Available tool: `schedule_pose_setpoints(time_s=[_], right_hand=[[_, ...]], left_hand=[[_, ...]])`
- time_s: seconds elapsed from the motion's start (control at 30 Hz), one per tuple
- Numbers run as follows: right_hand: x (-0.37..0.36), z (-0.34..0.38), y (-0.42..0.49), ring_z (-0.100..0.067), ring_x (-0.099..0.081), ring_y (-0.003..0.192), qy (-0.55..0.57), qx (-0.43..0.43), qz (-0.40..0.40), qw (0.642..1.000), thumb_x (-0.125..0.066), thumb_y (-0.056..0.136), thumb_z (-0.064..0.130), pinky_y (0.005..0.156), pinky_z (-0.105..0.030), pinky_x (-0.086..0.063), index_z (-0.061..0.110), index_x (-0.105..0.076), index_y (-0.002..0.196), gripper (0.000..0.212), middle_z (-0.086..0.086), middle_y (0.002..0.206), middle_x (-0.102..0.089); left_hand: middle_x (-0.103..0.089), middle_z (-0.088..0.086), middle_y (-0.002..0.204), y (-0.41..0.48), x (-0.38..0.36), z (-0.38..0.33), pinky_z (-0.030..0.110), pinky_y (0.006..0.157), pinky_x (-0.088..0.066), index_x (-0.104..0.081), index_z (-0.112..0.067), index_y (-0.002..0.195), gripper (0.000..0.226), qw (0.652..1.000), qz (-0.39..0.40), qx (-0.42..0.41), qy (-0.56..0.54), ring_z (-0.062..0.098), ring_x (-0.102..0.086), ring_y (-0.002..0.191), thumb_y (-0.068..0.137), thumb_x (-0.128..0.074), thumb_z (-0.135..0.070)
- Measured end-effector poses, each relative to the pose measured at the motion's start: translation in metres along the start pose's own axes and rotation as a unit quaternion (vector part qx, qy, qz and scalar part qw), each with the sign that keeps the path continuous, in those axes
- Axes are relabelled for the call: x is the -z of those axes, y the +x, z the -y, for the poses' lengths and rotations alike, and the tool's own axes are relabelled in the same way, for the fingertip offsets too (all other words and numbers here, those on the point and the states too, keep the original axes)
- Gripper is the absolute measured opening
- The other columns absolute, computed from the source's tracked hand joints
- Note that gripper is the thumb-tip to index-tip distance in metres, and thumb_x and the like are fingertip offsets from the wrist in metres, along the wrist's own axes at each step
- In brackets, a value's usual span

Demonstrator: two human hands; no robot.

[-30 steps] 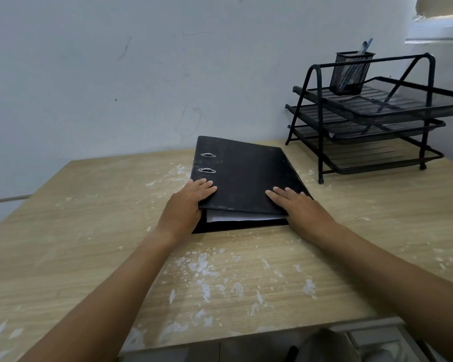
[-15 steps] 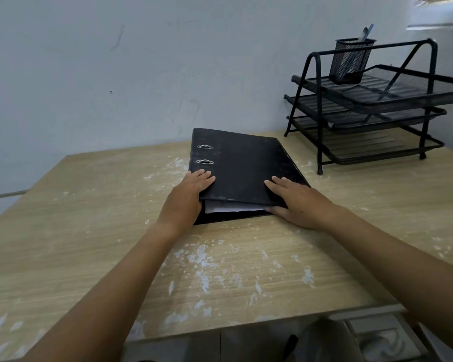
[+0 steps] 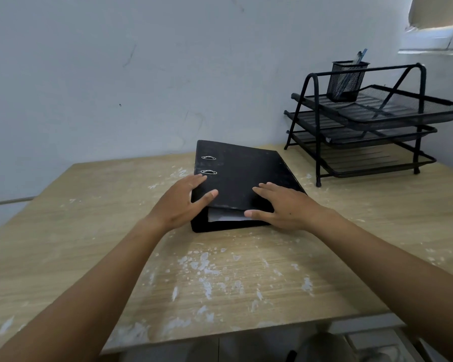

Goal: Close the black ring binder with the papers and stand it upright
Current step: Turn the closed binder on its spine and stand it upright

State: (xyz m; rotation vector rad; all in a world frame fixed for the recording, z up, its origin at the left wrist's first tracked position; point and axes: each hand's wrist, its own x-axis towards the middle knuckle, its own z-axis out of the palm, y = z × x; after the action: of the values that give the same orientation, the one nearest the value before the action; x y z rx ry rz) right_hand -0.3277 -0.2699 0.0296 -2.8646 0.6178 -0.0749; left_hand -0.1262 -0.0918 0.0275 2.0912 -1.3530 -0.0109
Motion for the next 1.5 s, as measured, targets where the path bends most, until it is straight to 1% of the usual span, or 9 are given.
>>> schedule_pose_setpoints(time_s=[0.23,0.37,0.47,0.57,0.67,0.83,1.03,1.23,1.5], right_hand=[[-0.001,-0.003,0.010,-0.010,-0.008,0.150,-0.006,0.017,0.017,1.000,-0.030,0.068,0.091,0.116,-0.040,-0.022,0.033,-0.014,0.153,0.105,0.009,0.162,-0.014],[-0.002,-0.003,0.018,-0.011,-0.007,0.150,-0.001,0.027,0.022,0.999,-0.030,0.069,0.091,0.116,-0.040,-0.022,0.035,-0.010,0.154,0.103,0.009,0.163,-0.010],[-0.002,-0.003,0.024,-0.019,-0.013,0.150,-0.030,0.041,0.037,0.998,-0.039,0.078,0.081,0.115,-0.042,-0.026,0.033,-0.008,0.154,0.095,0.004,0.163,-0.009],[-0.005,-0.004,0.027,-0.025,-0.016,0.149,-0.068,0.060,0.034,0.995,-0.046,0.090,0.061,0.113,-0.044,-0.032,0.031,-0.004,0.154,0.083,-0.001,0.164,-0.008],[-0.008,-0.007,0.028,-0.026,-0.014,0.149,-0.092,0.070,0.036,0.993,-0.051,0.093,0.043,0.112,-0.045,-0.033,0.030,0.000,0.154,0.080,-0.002,0.164,-0.005],[-0.018,-0.008,0.032,-0.029,-0.009,0.150,-0.110,0.072,0.034,0.991,-0.052,0.095,0.035,0.114,-0.048,-0.030,0.028,0.006,0.154,0.083,-0.004,0.164,0.001],[-0.025,-0.011,0.036,-0.029,-0.006,0.150,-0.114,0.078,0.018,0.990,-0.053,0.096,0.034,0.116,-0.045,-0.026,0.027,0.007,0.154,0.084,-0.006,0.164,0.002],[-0.028,-0.014,0.036,-0.028,0.000,0.150,-0.111,0.081,0.020,0.990,-0.051,0.097,0.025,0.119,-0.042,-0.017,0.026,0.010,0.153,0.083,-0.006,0.164,0.007],[-0.014,-0.023,0.033,-0.018,0.004,0.150,-0.091,0.082,0.033,0.992,-0.037,0.094,-0.006,0.120,-0.037,-0.018,0.029,0.008,0.154,0.082,0.002,0.164,0.010]], left_hand=[[-0.041,-0.004,0.150,0.042,0.000,0.010,0.034,0.114,-0.029,-0.040,-0.018,0.142,0.072,0.995,0.044,0.084,-0.036,0.016,-0.037,0.139,0.083,-0.058,-0.055],[-0.048,0.000,0.137,0.071,-0.008,0.009,0.025,0.100,-0.034,-0.047,-0.015,0.135,0.061,0.993,0.064,0.093,-0.027,0.021,-0.047,0.127,0.084,-0.062,-0.044],[-0.031,0.003,0.149,0.090,-0.015,0.011,0.030,0.110,-0.030,-0.034,-0.008,0.145,0.082,0.988,0.086,0.124,-0.001,0.022,-0.036,0.137,0.082,-0.062,-0.052],[-0.015,0.004,0.157,0.101,-0.021,0.013,0.036,0.115,-0.029,-0.029,-0.016,0.149,0.093,0.984,0.108,0.141,0.015,0.020,-0.029,0.142,0.076,-0.061,-0.063],[-0.003,0.002,0.162,0.107,-0.023,0.012,0.035,0.118,-0.022,-0.026,-0.024,0.150,0.093,0.982,0.124,0.134,0.046,0.020,-0.018,0.147,0.075,-0.058,-0.068],[0.000,-0.002,0.163,0.115,-0.021,0.015,0.044,0.120,-0.004,-0.026,-0.032,0.149,0.081,0.977,0.154,0.099,0.105,0.023,0.012,0.148,0.081,-0.052,-0.067],[-0.008,-0.006,0.162,0.130,-0.016,0.027,0.043,0.120,-0.005,-0.034,-0.028,0.147,0.064,0.982,0.161,0.064,0.082,0.016,0.003,0.149,0.090,-0.049,-0.054],[-0.028,-0.003,0.153,0.132,-0.016,0.031,0.029,0.115,-0.016,-0.044,-0.023,0.142,0.059,0.985,0.149,0.049,0.069,0.014,-0.024,0.143,0.090,-0.050,-0.050],[-0.028,-0.002,0.151,0.113,-0.010,0.029,0.035,0.119,-0.013,-0.044,-0.028,0.142,0.056,0.983,0.141,0.071,0.095,0.021,-0.023,0.143,0.092,-0.043,-0.053]])
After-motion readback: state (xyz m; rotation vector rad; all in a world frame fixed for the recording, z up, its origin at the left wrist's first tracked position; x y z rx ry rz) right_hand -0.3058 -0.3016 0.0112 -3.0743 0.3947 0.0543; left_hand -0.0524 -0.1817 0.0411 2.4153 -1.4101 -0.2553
